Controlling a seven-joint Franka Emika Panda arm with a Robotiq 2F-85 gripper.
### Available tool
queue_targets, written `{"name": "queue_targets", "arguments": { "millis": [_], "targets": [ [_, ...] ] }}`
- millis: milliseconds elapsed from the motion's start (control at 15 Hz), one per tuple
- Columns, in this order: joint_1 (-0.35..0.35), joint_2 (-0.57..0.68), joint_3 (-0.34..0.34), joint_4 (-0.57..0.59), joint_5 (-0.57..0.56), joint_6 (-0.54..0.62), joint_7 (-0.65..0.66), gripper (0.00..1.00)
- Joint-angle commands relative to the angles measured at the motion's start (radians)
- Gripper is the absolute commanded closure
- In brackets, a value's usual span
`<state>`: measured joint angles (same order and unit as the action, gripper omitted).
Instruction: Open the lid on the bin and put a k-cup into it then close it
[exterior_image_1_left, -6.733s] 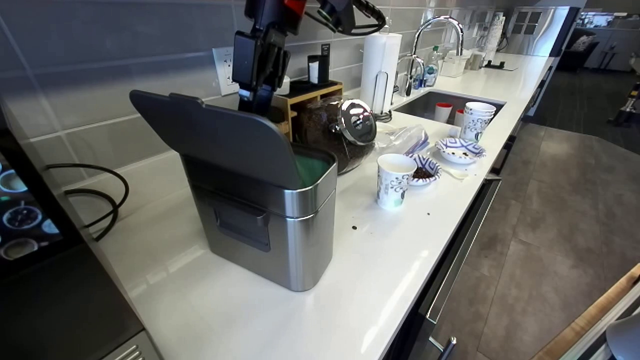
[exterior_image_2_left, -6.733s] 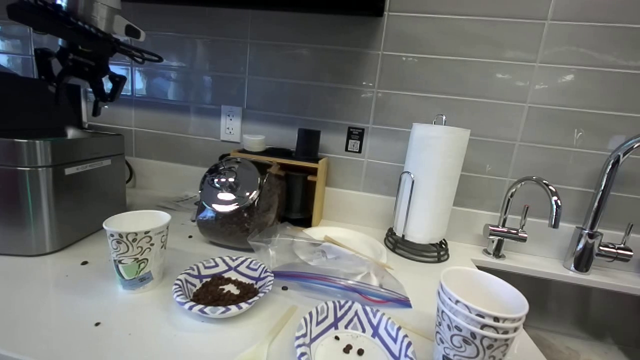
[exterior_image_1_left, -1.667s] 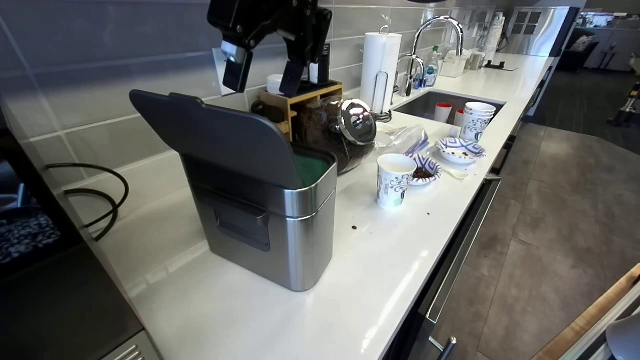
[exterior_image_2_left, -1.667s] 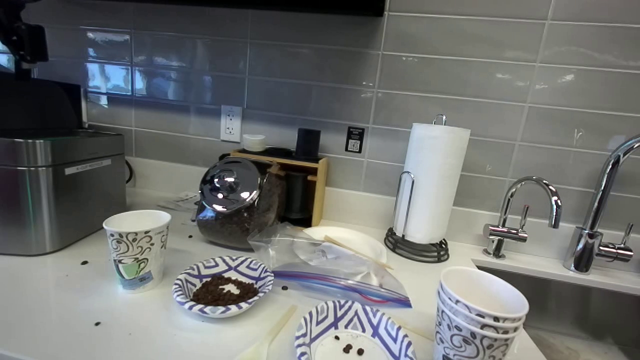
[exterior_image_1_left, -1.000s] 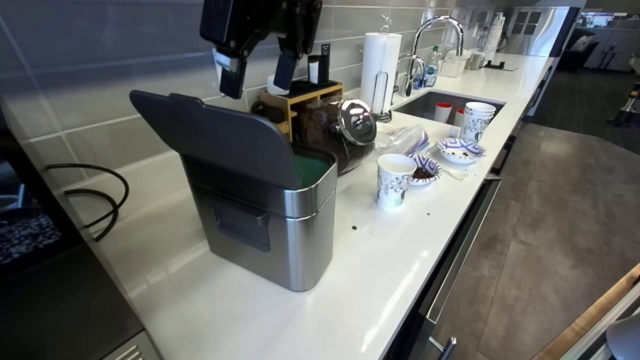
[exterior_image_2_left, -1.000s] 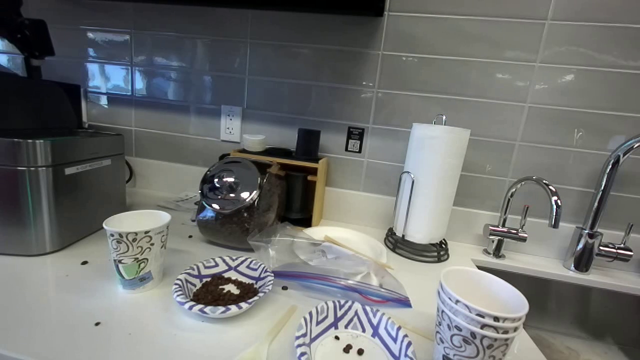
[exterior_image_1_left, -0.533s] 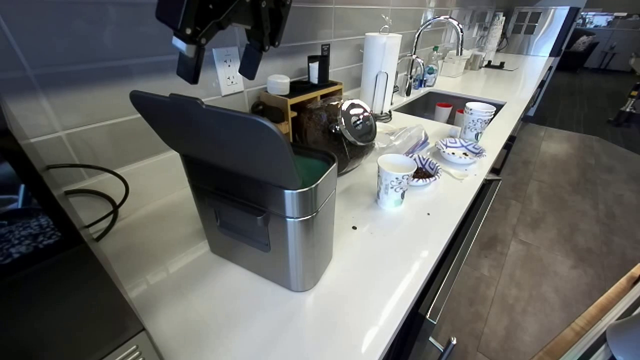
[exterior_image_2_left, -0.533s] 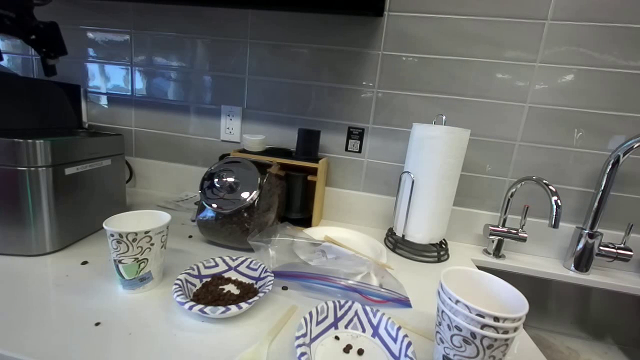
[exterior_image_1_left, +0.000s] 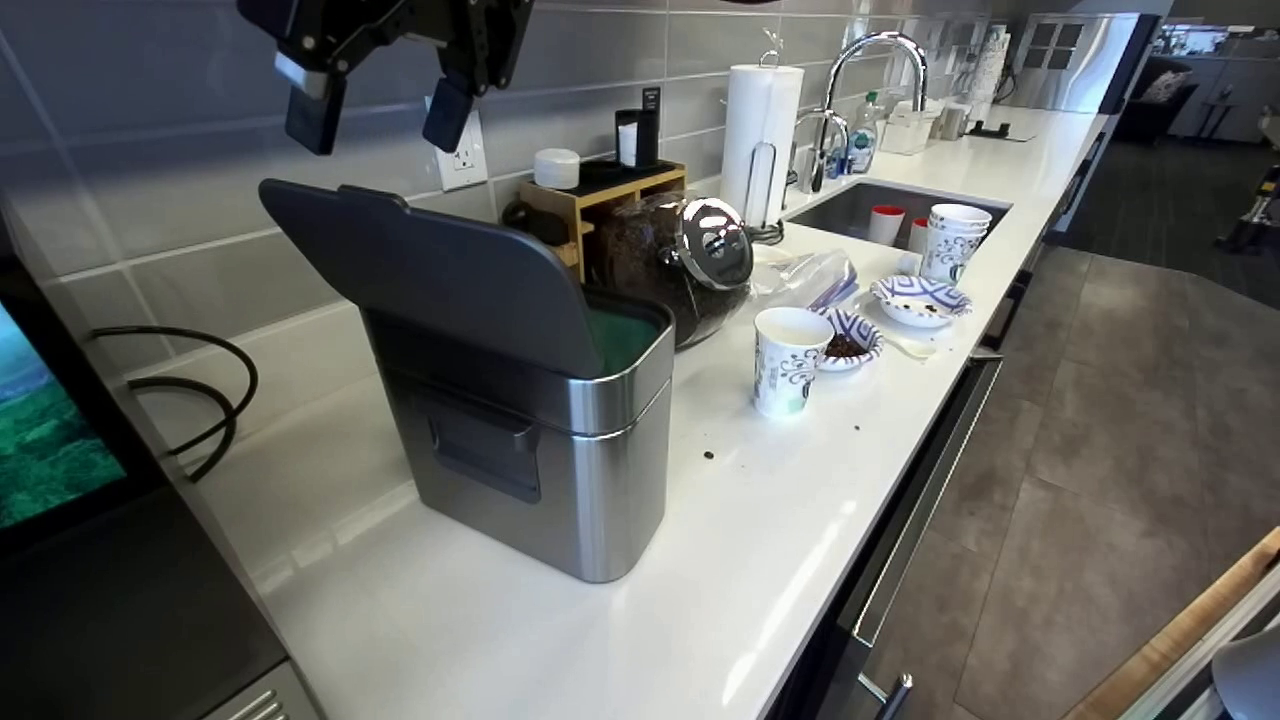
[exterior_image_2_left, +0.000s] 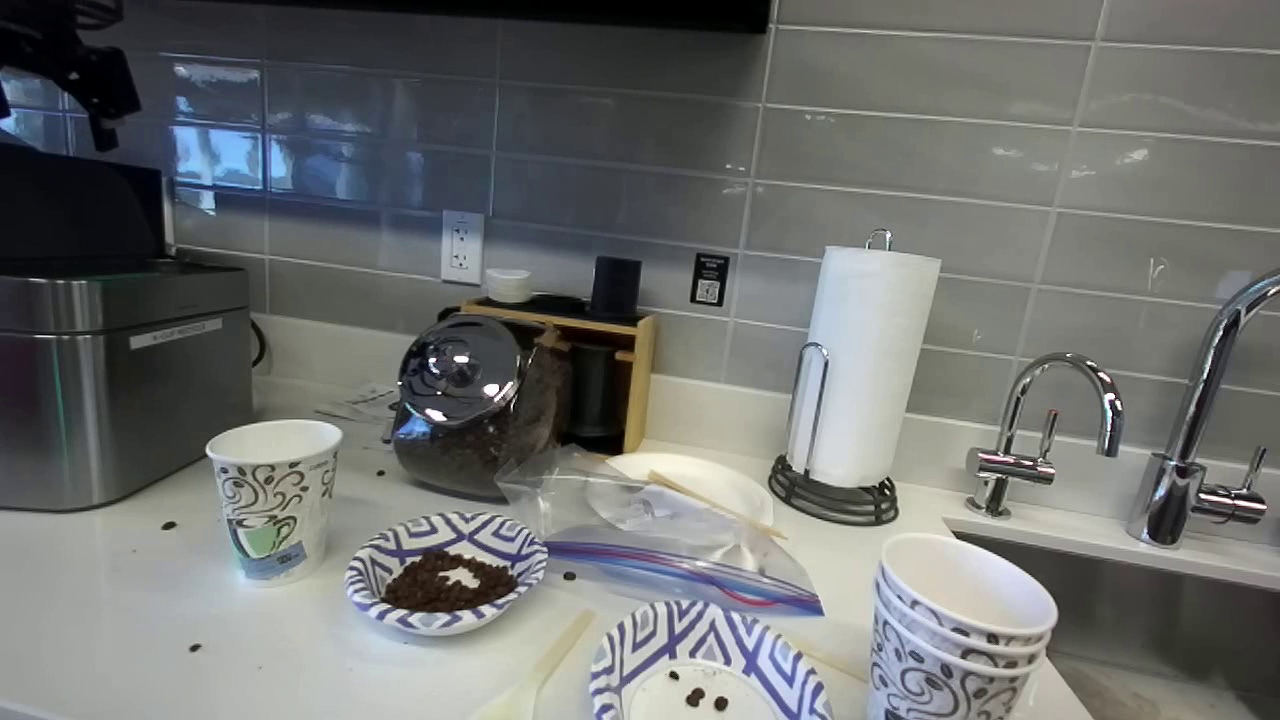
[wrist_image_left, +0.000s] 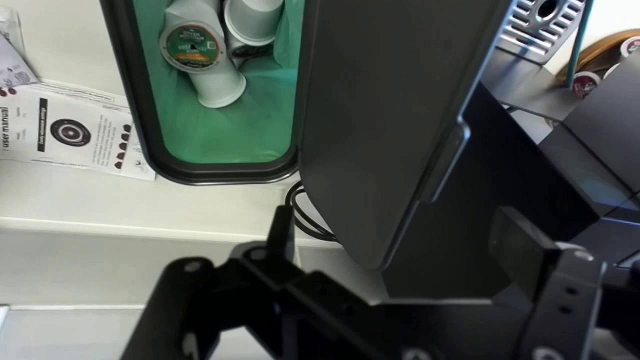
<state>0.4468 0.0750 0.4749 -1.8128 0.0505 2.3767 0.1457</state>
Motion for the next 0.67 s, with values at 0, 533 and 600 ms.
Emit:
{"name": "queue_targets", "arguments": {
  "millis": [0,533,600],
  "targets": [
    [0.016,0.062,-0.003,0.069,0.037,-0.041,-0.025,0.00],
    [0.022,0.073,-0.014,0.111,0.083,-0.192,0.044,0.00],
    [0.022,0.071,-0.016,0.114,0.081,-0.215,0.059,0.00]
  ]
}}
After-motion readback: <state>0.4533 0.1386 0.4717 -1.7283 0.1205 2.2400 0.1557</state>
